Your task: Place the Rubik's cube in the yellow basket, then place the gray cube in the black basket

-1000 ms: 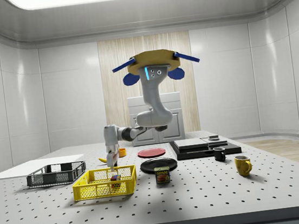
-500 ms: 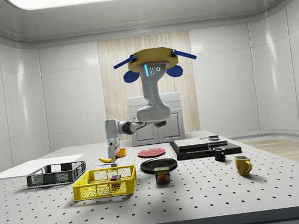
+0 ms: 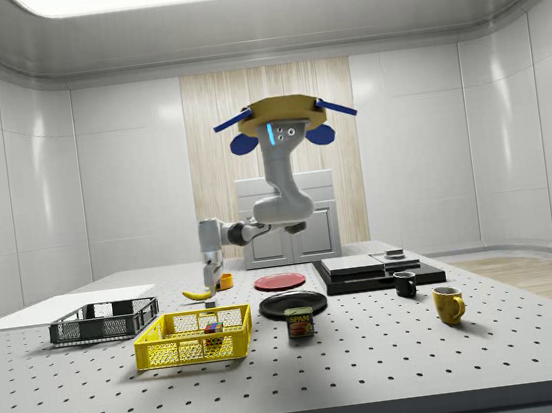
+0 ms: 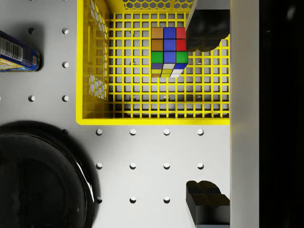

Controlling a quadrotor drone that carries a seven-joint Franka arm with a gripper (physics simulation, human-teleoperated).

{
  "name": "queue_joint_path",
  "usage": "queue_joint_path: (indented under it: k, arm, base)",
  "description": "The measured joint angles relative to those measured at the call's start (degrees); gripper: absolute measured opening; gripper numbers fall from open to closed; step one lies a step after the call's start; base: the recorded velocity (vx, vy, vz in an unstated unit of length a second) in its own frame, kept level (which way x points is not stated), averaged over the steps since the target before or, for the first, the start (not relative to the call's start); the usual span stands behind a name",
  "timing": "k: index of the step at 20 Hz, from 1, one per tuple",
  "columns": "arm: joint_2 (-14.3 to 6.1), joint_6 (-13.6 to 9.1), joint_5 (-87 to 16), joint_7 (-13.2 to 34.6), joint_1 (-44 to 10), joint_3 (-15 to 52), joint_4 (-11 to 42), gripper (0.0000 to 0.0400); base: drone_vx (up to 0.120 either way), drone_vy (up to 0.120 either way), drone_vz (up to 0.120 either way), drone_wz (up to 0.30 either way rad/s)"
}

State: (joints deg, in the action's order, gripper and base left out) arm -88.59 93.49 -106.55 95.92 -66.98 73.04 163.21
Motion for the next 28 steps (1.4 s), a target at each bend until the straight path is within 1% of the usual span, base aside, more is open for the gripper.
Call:
queue_joint_path:
  k: [11, 28]
  arm:
    - [0.06, -0.06, -0.02, -0.01, 0.02, 0.0, 0.01, 0.04]
    - [0.14, -0.13, -0.05, -0.03, 0.05, -0.01, 0.01, 0.04]
  base:
    - [0.0, -0.12, 0.0, 0.0]
    - [0.118, -0.12, 0.0, 0.0]
